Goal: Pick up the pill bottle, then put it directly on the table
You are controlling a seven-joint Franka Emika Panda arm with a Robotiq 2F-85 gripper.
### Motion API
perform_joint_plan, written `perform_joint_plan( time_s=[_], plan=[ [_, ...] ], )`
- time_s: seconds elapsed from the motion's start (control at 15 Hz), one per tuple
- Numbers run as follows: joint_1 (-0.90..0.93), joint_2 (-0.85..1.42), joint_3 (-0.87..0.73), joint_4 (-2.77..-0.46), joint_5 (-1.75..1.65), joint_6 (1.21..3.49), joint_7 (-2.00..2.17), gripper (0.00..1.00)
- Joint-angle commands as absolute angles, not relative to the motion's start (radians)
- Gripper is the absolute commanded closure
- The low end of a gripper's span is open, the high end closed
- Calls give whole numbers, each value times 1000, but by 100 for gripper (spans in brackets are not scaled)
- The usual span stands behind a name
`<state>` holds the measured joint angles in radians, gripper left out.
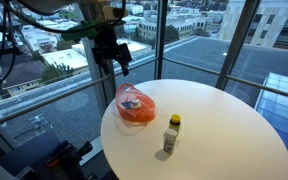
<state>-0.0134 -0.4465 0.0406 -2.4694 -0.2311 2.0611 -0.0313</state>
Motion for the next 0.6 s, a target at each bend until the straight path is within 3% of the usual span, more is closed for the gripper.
perform_joint_plan(
  time_s=[0.0, 0.53],
  plan=[
    [-9, -302, 20, -2356, -180, 2096, -13, 0],
    [-5, -92, -4, -2237, -34, 2162, -71, 0]
  ],
)
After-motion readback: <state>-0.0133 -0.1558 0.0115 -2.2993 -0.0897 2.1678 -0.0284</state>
